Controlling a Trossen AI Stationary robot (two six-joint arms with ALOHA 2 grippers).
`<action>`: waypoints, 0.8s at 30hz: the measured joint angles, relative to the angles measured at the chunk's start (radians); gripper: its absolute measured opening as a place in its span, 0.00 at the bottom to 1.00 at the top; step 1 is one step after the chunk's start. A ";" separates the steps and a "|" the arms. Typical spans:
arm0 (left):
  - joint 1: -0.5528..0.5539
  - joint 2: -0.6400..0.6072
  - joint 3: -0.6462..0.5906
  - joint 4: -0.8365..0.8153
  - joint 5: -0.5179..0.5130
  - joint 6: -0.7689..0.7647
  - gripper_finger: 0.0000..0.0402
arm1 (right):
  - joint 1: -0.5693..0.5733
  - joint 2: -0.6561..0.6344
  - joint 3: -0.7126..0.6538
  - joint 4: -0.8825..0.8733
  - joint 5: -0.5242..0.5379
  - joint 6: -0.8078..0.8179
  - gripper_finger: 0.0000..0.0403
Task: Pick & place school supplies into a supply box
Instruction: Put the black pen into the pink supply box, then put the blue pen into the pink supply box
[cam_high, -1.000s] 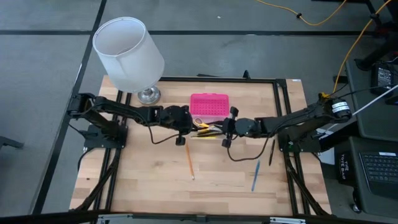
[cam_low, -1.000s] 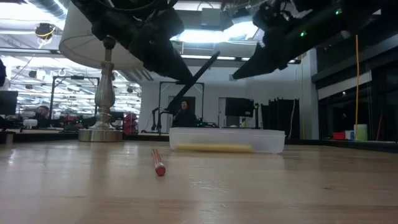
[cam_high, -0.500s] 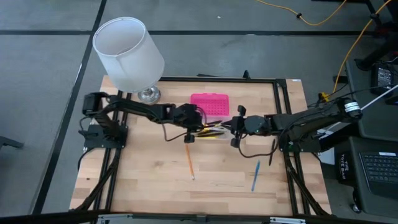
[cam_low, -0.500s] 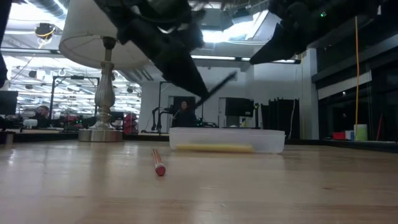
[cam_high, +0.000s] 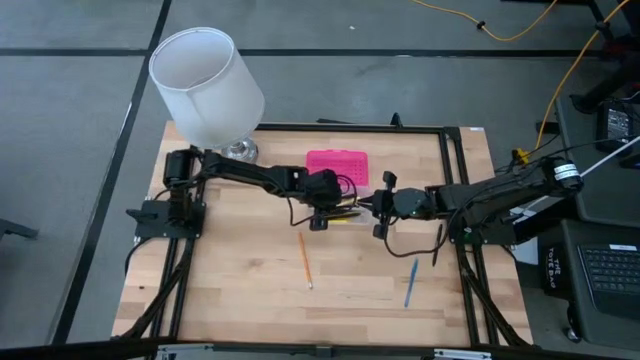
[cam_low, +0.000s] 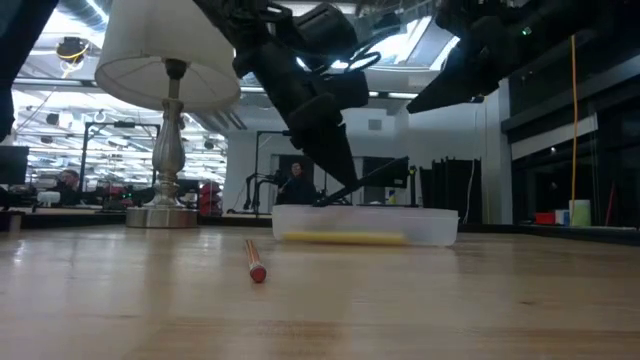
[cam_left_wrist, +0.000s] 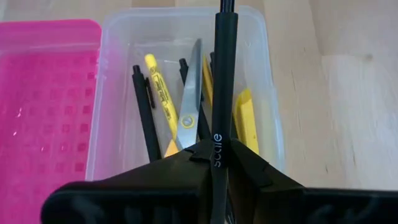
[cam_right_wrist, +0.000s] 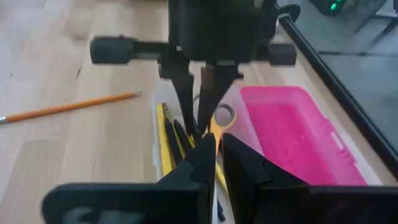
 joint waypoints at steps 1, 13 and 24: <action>-0.001 0.002 0.000 0.004 0.000 -0.002 0.04 | 0.000 0.000 0.000 0.005 0.000 -0.007 0.09; -0.010 0.002 0.000 -0.086 0.001 -0.107 0.15 | 0.000 0.000 0.000 0.083 -0.013 -0.061 0.09; -0.015 -0.012 0.000 -0.079 0.001 -0.076 0.21 | 0.000 0.000 0.000 0.083 -0.039 -0.032 0.09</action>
